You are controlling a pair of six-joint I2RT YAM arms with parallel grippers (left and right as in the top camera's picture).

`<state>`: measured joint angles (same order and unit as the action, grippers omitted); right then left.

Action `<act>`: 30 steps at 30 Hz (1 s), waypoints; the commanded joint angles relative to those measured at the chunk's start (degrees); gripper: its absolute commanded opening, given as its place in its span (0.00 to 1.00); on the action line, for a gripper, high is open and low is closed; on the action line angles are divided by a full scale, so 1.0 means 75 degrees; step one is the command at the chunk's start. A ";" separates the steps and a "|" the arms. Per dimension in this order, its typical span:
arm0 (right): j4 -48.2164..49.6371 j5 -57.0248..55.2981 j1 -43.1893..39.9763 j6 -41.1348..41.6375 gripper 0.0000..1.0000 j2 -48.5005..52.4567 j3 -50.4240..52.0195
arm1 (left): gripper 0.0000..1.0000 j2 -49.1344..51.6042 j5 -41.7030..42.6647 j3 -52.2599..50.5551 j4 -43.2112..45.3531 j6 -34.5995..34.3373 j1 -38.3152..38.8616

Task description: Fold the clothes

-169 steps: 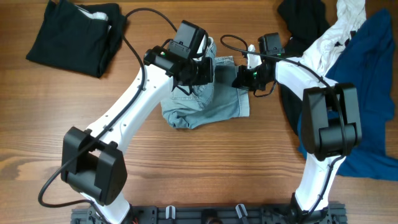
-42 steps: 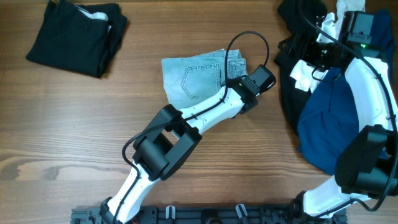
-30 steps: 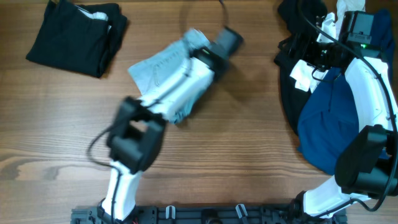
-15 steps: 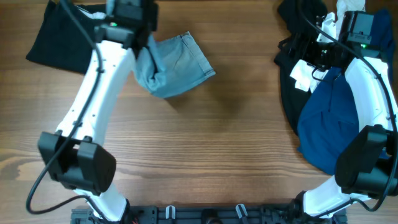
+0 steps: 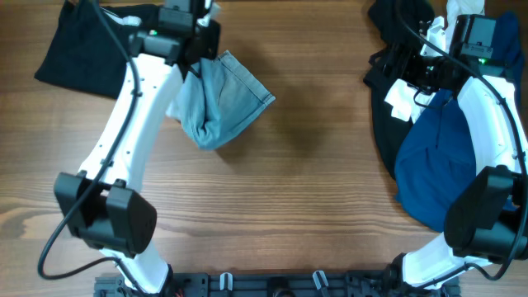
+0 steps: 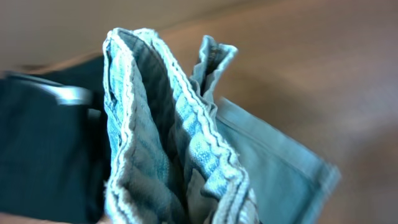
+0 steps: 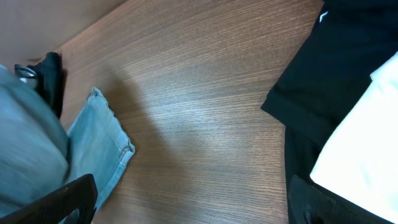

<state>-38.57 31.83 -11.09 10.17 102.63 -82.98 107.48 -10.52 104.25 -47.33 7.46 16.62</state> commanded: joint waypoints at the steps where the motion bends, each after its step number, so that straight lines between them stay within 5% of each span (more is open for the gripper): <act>1: 0.0023 -0.0082 -0.0017 -0.0154 0.99 -0.0012 -0.0047 | 0.04 0.0399 0.0883 0.0216 -0.0367 0.0787 0.0458; 13: -0.0017 -0.0082 -0.0017 -0.0157 0.99 -0.0012 -0.0047 | 0.08 0.2215 0.0886 0.0216 -0.0571 0.0775 0.1722; 21: -0.0026 -0.0082 -0.0017 -0.0160 0.99 -0.0012 -0.0047 | 0.48 0.3089 0.0822 0.0216 -0.0495 0.0775 0.2200; 30: -0.0041 -0.0082 -0.0017 -0.0154 0.99 -0.0012 -0.0032 | 0.60 0.3258 -0.0251 0.0216 -0.0326 0.0487 0.2148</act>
<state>-38.79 31.83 -11.09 10.20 102.63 -82.98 130.32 -6.33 104.68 -50.68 12.60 33.28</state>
